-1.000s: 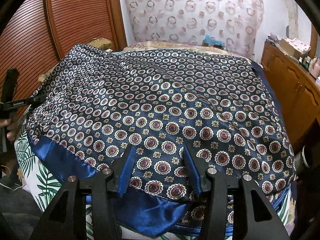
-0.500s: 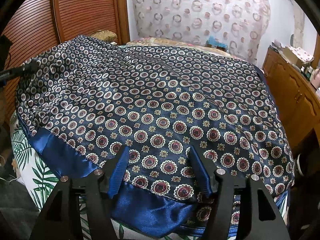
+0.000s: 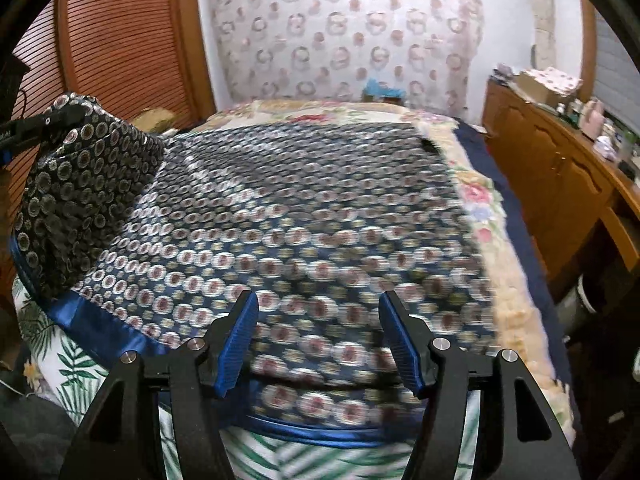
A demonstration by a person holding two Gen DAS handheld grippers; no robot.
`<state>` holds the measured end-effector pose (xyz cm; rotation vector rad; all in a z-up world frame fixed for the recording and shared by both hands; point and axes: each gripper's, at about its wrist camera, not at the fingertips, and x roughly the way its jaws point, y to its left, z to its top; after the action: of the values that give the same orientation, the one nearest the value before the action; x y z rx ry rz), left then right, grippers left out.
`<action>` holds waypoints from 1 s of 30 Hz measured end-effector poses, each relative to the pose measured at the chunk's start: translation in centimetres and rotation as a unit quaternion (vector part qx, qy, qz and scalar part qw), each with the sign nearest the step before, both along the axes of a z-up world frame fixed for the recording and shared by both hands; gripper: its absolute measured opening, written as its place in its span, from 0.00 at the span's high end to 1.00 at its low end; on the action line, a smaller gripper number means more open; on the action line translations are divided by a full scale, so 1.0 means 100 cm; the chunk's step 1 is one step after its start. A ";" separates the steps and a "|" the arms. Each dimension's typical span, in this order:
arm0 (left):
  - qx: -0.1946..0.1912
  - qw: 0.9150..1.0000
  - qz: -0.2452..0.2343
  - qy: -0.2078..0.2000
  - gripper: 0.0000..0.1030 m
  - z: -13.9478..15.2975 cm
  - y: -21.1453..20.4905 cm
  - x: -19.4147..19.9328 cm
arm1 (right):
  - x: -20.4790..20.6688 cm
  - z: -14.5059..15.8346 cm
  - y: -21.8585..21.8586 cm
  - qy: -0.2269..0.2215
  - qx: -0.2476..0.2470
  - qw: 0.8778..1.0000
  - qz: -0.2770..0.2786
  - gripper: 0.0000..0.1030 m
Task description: Fold small clothes
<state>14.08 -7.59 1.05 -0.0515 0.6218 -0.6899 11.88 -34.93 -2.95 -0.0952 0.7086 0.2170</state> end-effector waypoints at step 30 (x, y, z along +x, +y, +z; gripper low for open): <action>0.069 0.984 -0.166 -0.006 0.30 0.020 -0.181 0.036 | -0.055 0.016 -0.070 -0.024 0.039 0.994 -0.104 0.37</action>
<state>17.67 -25.74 3.07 0.1901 0.6726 -0.9668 6.34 -41.91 -1.37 0.0475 0.6557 0.0427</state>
